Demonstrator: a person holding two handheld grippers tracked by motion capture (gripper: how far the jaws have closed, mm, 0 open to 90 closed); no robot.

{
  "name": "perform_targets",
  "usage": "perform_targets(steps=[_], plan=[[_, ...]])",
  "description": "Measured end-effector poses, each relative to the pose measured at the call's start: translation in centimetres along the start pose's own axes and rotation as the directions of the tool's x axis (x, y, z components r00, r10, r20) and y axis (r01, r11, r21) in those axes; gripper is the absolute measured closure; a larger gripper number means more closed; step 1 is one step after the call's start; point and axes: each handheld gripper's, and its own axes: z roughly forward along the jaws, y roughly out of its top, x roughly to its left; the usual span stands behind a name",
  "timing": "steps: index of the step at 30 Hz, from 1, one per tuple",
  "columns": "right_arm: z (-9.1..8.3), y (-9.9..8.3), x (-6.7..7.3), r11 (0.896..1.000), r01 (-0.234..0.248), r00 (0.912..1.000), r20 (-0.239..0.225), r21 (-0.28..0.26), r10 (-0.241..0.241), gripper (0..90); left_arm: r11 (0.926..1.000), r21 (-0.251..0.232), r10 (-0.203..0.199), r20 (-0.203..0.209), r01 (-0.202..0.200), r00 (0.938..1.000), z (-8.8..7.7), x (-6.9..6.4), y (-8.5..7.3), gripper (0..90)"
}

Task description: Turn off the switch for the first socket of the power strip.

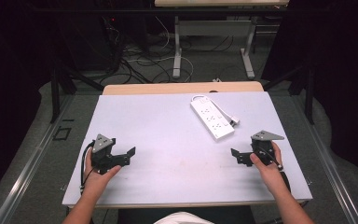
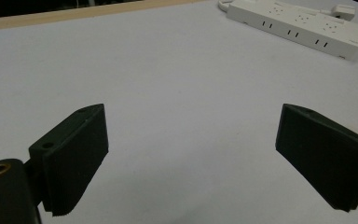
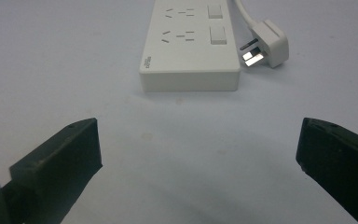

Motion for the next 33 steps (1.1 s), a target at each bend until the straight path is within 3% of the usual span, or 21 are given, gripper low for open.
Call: perform_targets(steps=[8, 33], plan=[[0.1, -0.8, -0.9, 1.0, -0.021, 0.999, 0.038, -0.001, 0.021, 0.0, 1.0, -0.001, 0.004, -0.002, -0.004, 1.0, 0.0, 0.1, 0.0, 9.5], [0.0, -2.2, -2.7, 0.993, -0.113, 0.9901, 0.085, 0.016, 0.111, 0.0, 1.0, 0.001, -0.004, 0.002, 0.004, 1.0, 0.0, 0.1, 0.0, 9.5]])
